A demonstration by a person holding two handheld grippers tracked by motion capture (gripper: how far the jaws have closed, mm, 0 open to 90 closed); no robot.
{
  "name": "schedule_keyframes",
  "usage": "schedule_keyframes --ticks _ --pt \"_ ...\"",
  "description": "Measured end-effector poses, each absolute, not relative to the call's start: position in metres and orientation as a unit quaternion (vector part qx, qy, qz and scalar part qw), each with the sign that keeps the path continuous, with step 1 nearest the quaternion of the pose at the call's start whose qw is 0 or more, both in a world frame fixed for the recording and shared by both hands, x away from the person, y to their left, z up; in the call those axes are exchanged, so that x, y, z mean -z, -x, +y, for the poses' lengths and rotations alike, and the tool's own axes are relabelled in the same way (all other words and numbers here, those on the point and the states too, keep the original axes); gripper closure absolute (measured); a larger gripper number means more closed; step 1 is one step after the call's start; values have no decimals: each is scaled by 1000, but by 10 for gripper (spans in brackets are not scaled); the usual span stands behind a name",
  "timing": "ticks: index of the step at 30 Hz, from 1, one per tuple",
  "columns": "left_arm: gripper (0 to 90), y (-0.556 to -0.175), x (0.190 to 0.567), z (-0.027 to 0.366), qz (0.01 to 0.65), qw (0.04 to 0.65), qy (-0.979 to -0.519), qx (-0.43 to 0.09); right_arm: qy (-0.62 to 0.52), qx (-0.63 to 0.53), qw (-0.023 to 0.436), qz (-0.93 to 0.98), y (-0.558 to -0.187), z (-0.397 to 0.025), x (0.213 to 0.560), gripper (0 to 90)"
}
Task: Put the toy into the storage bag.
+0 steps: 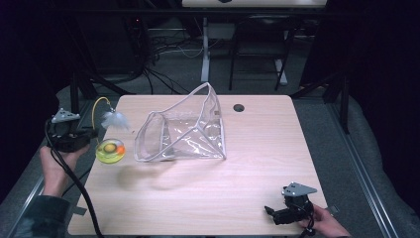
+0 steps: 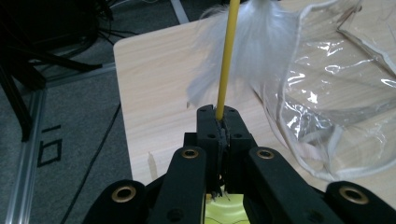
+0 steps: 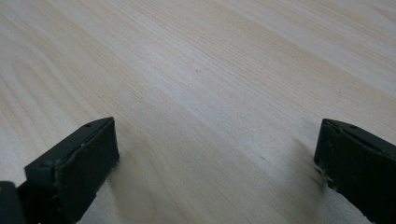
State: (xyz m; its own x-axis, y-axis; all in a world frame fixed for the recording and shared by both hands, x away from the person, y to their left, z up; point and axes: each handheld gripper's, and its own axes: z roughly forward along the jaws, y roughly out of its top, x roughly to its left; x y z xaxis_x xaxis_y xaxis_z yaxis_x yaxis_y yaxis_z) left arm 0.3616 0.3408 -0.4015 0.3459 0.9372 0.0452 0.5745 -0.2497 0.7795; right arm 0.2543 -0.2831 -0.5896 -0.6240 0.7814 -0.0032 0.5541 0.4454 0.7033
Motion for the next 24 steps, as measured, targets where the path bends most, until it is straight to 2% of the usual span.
schedule_keyframes --ticks 24 --pt "885 -396 355 331 497 345 -740 -293 -400 -340 166 835 -254 -283 589 0"
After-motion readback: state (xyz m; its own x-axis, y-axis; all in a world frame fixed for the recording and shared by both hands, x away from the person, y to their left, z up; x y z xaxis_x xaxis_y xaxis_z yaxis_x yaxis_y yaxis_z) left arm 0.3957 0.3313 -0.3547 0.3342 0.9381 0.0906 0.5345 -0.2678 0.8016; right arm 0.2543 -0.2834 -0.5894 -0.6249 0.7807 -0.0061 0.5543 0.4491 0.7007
